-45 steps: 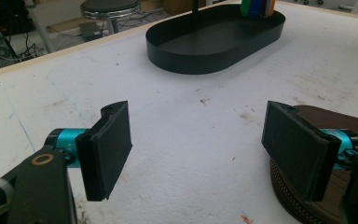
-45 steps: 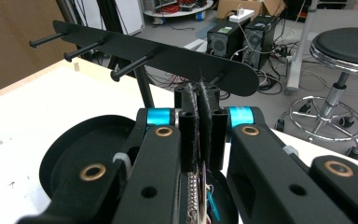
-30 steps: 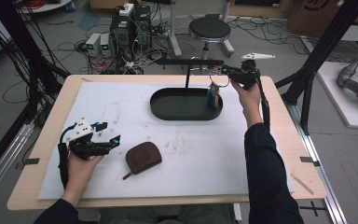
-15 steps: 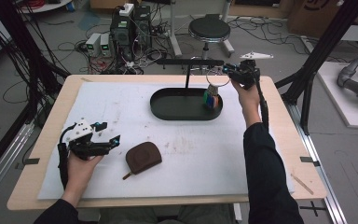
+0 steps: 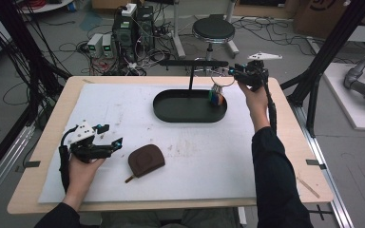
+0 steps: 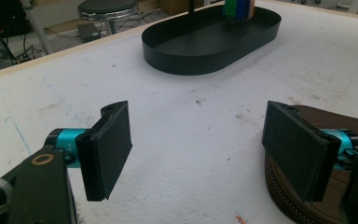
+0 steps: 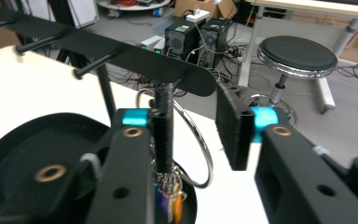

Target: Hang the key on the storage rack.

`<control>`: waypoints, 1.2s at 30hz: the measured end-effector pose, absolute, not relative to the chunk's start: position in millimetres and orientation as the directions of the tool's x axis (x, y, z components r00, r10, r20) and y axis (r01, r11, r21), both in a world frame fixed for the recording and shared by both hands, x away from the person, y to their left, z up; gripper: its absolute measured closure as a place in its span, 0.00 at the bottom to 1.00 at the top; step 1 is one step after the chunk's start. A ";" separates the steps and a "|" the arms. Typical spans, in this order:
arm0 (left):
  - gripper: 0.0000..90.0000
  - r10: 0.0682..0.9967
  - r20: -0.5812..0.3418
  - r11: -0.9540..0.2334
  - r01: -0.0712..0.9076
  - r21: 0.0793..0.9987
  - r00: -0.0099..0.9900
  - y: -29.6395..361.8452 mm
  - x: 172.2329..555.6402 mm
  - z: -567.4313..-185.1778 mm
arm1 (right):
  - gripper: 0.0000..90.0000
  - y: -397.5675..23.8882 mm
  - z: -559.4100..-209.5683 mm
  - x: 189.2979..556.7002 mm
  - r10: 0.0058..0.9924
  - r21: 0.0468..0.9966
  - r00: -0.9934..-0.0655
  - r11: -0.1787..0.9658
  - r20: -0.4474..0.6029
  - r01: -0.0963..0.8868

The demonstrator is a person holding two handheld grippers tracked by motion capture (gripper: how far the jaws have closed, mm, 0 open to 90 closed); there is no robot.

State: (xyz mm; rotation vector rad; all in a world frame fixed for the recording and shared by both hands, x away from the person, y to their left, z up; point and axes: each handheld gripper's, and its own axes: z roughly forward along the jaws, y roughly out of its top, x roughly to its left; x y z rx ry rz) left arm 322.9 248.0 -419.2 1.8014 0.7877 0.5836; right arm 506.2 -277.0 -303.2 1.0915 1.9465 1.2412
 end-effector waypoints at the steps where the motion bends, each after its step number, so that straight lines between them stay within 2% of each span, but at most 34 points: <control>1: 0.27 0.746 0.027 -0.247 0.239 0.939 0.665 248.6 322.7 -419.0 | 0.70 -277.6 -297.9 500.0 0.862 0.908 -0.501 0.269 -0.078 0.322; 7: 0.27 0.745 0.024 -0.243 0.238 0.941 0.667 251.1 322.2 -418.2 | 0.57 -287.0 -284.5 478.1 0.841 0.908 -0.540 0.256 -0.039 0.333; 13: 0.27 0.745 0.017 -0.235 0.238 0.942 0.666 252.0 322.6 -417.2 | 0.56 -297.4 -279.7 445.8 0.821 0.928 -0.571 0.231 -0.023 0.294; 19: 0.27 0.748 0.002 -0.221 0.247 0.944 0.663 252.5 324.8 -416.1 | 0.48 -308.8 -284.2 408.8 0.798 0.936 -0.603 0.217 -0.006 0.277; 36: 0.27 0.752 -0.017 -0.191 0.242 0.951 0.659 253.5 328.6 -411.8 | 0.37 -334.1 -341.9 353.0 0.786 0.954 -0.614 0.131 0.065 0.268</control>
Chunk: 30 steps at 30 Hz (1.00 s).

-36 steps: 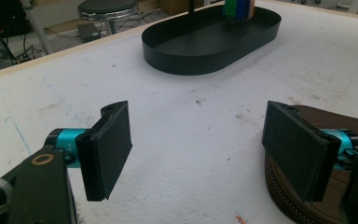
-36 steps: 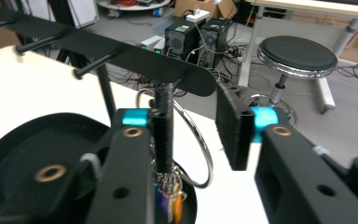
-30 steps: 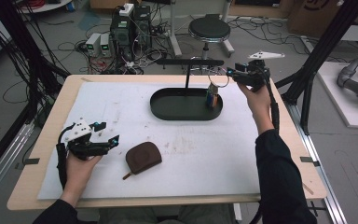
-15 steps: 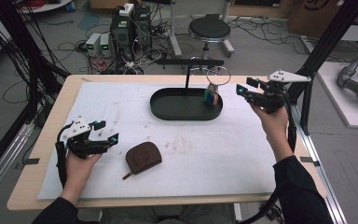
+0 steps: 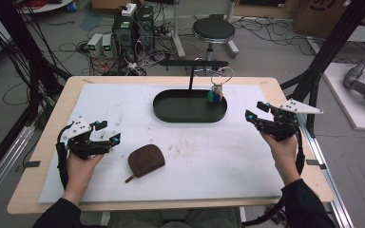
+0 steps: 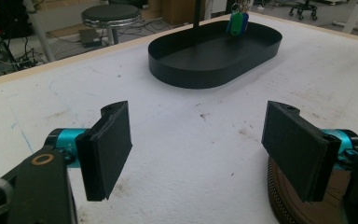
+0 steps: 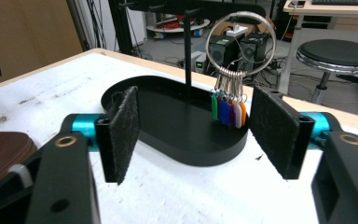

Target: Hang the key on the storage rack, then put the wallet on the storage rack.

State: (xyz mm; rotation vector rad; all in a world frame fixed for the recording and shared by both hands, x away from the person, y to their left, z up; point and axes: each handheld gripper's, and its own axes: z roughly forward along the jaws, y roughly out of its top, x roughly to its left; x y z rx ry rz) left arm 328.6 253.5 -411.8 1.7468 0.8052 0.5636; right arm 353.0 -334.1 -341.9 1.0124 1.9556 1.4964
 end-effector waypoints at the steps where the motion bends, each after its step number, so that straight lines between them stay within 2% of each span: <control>1: 0.27 0.752 -0.017 -0.191 0.242 0.951 0.659 253.5 328.6 -411.8 | 0.36 -334.6 -345.7 350.6 0.790 0.955 -0.610 0.129 0.063 0.266; 6: 0.27 0.753 -0.030 -0.173 0.242 0.955 0.658 252.1 327.0 -409.8 | 0.34 -337.0 -366.8 342.0 0.801 0.960 -0.592 0.085 0.093 0.267; 12: 0.27 0.750 -0.023 -0.184 0.241 0.953 0.661 248.8 327.2 -409.3 | 0.34 -336.4 -381.8 335.4 0.809 0.948 -0.582 0.120 0.078 0.294; 27: 0.27 0.746 -0.043 -0.183 0.266 0.946 0.665 237.5 318.2 -411.7 | 0.34 -336.1 -393.4 337.3 0.833 0.935 -0.552 0.167 0.036 0.313; 30: 0.30 0.750 -0.063 -0.169 0.283 0.944 0.658 235.3 313.7 -411.6 | 0.34 -336.0 -393.3 336.6 0.836 0.936 -0.548 0.171 0.027 0.307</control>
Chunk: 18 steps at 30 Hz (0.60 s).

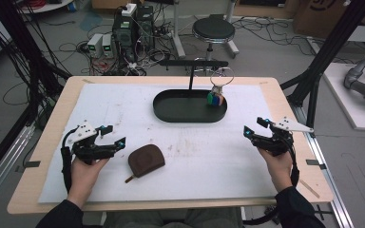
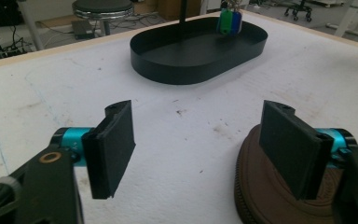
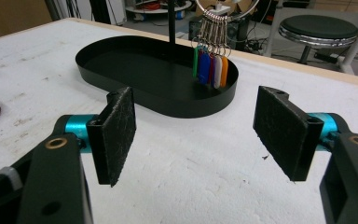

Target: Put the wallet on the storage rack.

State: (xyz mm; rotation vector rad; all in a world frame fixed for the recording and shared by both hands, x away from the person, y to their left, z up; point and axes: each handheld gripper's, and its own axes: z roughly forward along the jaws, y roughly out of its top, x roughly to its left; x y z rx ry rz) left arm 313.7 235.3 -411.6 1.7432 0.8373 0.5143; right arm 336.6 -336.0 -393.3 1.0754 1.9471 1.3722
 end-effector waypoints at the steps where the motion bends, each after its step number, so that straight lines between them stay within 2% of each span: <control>1: 0.32 0.749 -0.067 -0.167 0.286 0.944 0.659 234.7 312.3 -411.6 | 0.34 -336.1 -393.2 336.5 0.836 0.936 -0.548 0.169 0.030 0.308; 5: 0.37 0.750 -0.080 -0.171 0.309 0.936 0.656 231.7 308.1 -413.1 | 0.34 -337.8 -393.8 336.8 0.840 0.937 -0.542 0.171 0.024 0.305; 11: 0.47 0.747 -0.163 -0.154 0.406 0.901 0.644 226.7 306.4 -424.6 | 0.34 -340.4 -394.6 338.5 0.847 0.936 -0.531 0.163 0.029 0.311; 18: 0.51 0.743 -0.237 -0.148 0.499 0.854 0.626 220.3 303.4 -432.4 | 0.34 -338.7 -395.5 339.5 0.847 0.933 -0.531 0.180 0.014 0.311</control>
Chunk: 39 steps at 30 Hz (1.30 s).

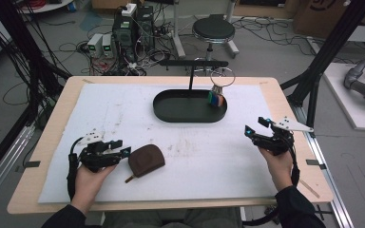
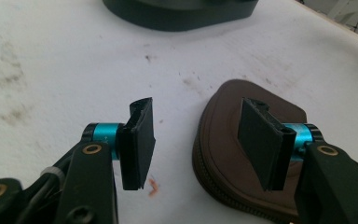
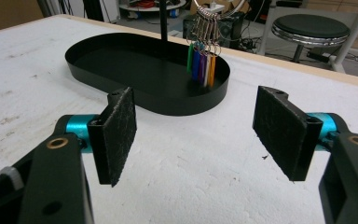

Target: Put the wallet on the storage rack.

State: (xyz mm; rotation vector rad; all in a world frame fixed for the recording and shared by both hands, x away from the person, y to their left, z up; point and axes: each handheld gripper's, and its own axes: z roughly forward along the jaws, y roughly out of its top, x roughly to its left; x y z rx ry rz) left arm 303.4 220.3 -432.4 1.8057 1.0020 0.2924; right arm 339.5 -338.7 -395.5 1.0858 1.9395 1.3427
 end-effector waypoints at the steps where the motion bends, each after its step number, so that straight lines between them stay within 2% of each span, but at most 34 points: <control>1: 0.51 0.743 -0.237 -0.148 0.499 0.854 0.626 220.3 303.4 -432.4 | 0.34 -338.5 -395.6 339.7 0.846 0.933 -0.533 0.183 0.011 0.309; 13: 0.58 0.722 -0.369 -0.137 0.645 0.752 0.585 215.3 303.5 -447.2 | 0.34 -335.9 -396.5 340.7 0.840 0.931 -0.542 0.200 -0.003 0.305; 15: 0.63 0.693 -0.428 -0.103 0.668 0.737 0.580 217.9 305.3 -449.8 | 0.35 -336.2 -396.5 340.7 0.840 0.931 -0.542 0.197 0.002 0.309; 17: 0.75 0.665 -0.450 -0.099 0.668 0.738 0.596 218.2 305.4 -450.9 | 0.37 -337.1 -396.5 341.0 0.840 0.931 -0.543 0.194 0.006 0.310; 22: 0.78 0.665 -0.439 -0.107 0.659 0.744 0.604 217.9 305.3 -450.4 | 0.37 -337.4 -396.9 341.9 0.841 0.929 -0.541 0.195 0.006 0.314; 23: 0.83 0.667 -0.429 -0.108 0.648 0.754 0.610 217.7 304.9 -450.0 | 0.37 -336.5 -396.9 341.8 0.840 0.931 -0.542 0.198 0.001 0.308; 26: 0.90 0.642 -0.417 -0.099 0.609 0.787 0.643 217.5 303.6 -446.3 | 0.38 -335.7 -396.9 341.7 0.839 0.929 -0.543 0.202 -0.001 0.309; 29: 0.93 0.639 -0.383 -0.112 0.572 0.812 0.668 214.3 301.9 -442.8 | 0.38 -335.6 -396.8 341.7 0.840 0.929 -0.543 0.202 -0.002 0.309; 32: 0.94 0.617 -0.312 -0.125 0.482 0.867 0.722 207.6 299.2 -433.4 | 0.38 -336.3 -396.6 341.7 0.839 0.932 -0.544 0.200 -0.004 0.302; 39: 0.95 0.597 -0.208 -0.131 0.349 0.928 0.775 198.6 295.4 -420.1 | 0.38 -335.5 -395.9 340.5 0.838 0.934 -0.545 0.196 -0.001 0.299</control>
